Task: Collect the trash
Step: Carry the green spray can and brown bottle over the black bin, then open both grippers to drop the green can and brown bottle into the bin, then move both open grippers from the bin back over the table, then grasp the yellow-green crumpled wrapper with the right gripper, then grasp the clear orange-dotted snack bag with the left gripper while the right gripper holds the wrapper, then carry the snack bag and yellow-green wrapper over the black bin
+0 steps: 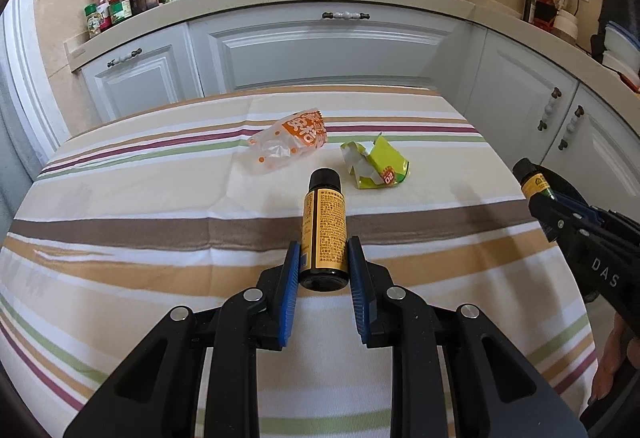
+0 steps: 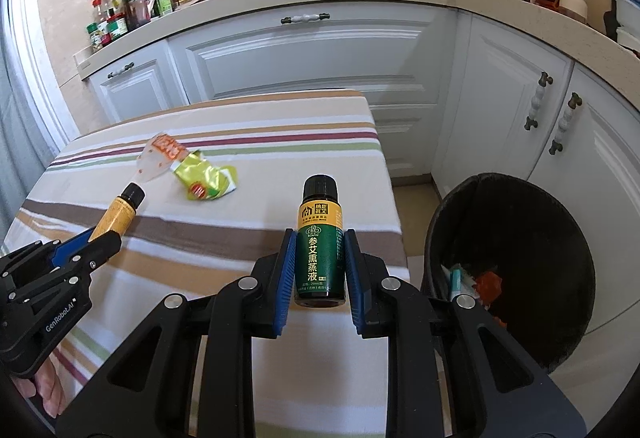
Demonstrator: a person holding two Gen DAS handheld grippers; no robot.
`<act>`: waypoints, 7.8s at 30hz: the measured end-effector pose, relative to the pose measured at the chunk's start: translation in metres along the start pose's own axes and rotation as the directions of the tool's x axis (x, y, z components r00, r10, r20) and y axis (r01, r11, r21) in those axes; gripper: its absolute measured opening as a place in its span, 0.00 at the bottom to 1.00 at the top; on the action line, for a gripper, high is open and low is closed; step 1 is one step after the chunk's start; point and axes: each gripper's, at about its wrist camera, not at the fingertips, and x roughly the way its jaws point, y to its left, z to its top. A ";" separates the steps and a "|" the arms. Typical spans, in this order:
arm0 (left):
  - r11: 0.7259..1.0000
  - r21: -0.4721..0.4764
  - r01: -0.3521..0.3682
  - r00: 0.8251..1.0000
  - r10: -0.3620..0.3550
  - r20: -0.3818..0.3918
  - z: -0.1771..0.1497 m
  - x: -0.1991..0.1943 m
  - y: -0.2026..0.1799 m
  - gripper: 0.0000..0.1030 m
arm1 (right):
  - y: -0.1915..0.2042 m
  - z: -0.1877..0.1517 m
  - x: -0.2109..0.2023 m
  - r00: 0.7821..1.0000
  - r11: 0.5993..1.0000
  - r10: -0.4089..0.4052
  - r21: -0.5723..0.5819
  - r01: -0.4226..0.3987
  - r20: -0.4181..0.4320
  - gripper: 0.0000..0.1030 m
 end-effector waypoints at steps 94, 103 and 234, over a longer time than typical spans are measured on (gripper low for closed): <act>0.974 0.158 0.162 0.980 -0.178 0.094 0.036 -0.003 -0.154 0.66 | -0.150 -0.005 -0.056 0.964 0.952 -0.239 0.226 0.208 0.118 0.45; 0.998 0.055 0.038 0.995 -0.043 0.092 0.024 -0.008 -0.070 0.68 | -0.078 0.009 -0.037 0.986 0.987 -0.124 0.116 0.110 0.114 0.45; 0.999 -0.032 0.001 1.000 0.000 0.021 0.009 -0.009 0.029 0.11 | 0.033 0.013 -0.006 0.999 0.998 0.045 -0.050 -0.044 0.012 0.45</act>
